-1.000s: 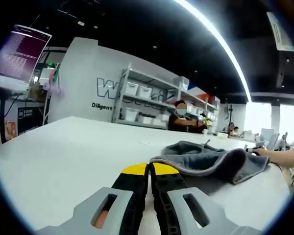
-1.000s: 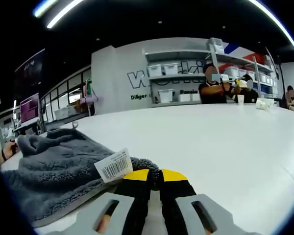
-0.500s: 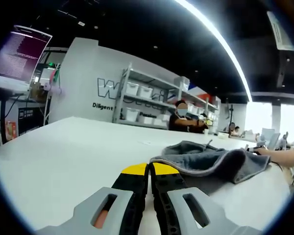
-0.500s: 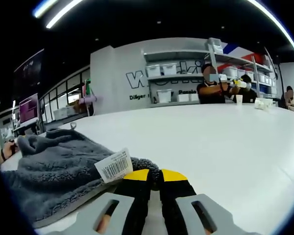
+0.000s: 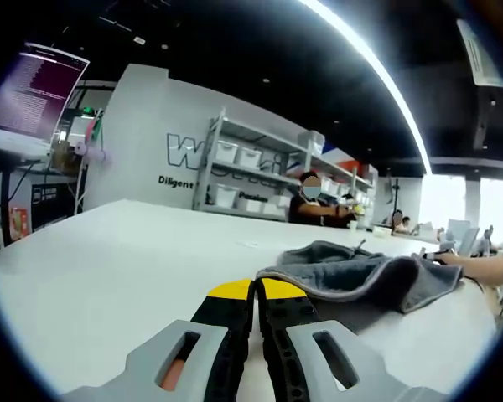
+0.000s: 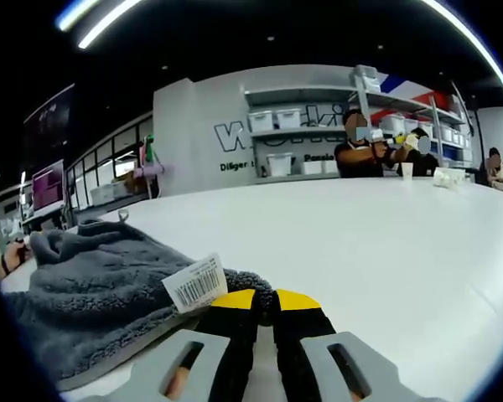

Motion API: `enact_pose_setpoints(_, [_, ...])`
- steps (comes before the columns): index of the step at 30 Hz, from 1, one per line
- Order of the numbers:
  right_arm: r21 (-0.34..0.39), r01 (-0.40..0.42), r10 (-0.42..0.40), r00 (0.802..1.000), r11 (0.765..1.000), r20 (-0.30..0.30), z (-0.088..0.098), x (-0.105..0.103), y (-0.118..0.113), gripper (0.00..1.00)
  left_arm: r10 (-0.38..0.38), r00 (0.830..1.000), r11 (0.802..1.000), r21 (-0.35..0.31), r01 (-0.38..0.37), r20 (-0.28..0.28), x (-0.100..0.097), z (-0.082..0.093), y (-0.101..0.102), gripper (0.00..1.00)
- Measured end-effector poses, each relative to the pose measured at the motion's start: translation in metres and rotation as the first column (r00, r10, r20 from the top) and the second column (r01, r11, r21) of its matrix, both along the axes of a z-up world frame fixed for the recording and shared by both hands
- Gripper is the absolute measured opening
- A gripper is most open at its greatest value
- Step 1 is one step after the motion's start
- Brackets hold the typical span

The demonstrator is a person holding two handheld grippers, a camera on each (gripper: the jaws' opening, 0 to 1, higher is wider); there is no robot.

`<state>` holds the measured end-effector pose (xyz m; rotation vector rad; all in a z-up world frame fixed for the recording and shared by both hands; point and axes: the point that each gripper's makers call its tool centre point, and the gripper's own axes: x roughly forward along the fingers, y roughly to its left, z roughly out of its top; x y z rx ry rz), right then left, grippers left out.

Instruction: Fold the towel on the table until its edges align and the towel forms a compact rectangular stack.

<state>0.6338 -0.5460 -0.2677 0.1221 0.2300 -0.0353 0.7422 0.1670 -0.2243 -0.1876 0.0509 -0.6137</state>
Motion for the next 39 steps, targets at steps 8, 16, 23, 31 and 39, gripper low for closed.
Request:
enact_pose_setpoints(8, [-0.001,0.006,-0.006,1.0,1.0,0.0,0.0,-0.002,-0.007,0.03,0.001,1.0,1.0,0.002,-0.001,0.0,-0.001,0.0,0.0,0.02])
enact_pose_setpoints(16, [-0.004,0.015,-0.015,1.0,1.0,0.0,0.0,-0.008,-0.004,0.03,0.003,1.0,1.0,0.005,-0.003,0.001,-0.002,0.0,0.0,0.02])
enact_pose_setpoints(23, [-0.005,0.023,-0.023,1.0,1.0,-0.001,0.0,-0.011,-0.005,0.03,0.003,1.0,1.0,0.003,-0.003,0.0,-0.002,0.0,0.0,0.02])
enact_pose_setpoints(31, [-0.008,0.035,-0.035,0.999,0.999,-0.001,-0.001,-0.013,-0.012,0.03,0.007,1.0,1.0,0.003,-0.007,-0.001,-0.001,-0.001,0.002,0.02])
enact_pose_setpoints(39, [-0.012,0.056,-0.056,0.998,0.998,-0.005,-0.001,-0.014,-0.022,0.03,0.008,1.0,1.0,0.005,-0.008,0.0,-0.001,-0.001,0.002,0.02])
